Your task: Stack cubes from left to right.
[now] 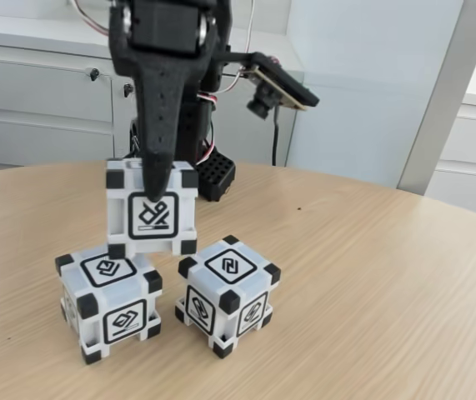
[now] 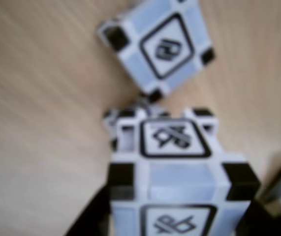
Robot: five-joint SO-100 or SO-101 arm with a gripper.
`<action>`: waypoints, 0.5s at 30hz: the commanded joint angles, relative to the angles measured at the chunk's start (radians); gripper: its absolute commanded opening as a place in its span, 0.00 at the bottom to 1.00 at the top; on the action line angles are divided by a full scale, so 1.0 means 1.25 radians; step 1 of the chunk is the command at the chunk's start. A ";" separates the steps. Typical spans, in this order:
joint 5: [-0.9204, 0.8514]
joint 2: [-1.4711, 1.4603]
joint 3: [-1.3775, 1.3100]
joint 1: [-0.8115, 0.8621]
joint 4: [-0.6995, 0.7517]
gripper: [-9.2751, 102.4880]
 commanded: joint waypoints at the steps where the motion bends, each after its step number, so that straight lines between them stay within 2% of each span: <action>1: 0.018 0.020 -0.021 0.005 0.015 0.08; 6: 0.043 0.018 -0.021 0.011 0.005 0.08; 11: 0.027 0.018 -0.021 0.109 0.002 0.08; 15: 0.013 0.005 -0.021 0.125 0.002 0.08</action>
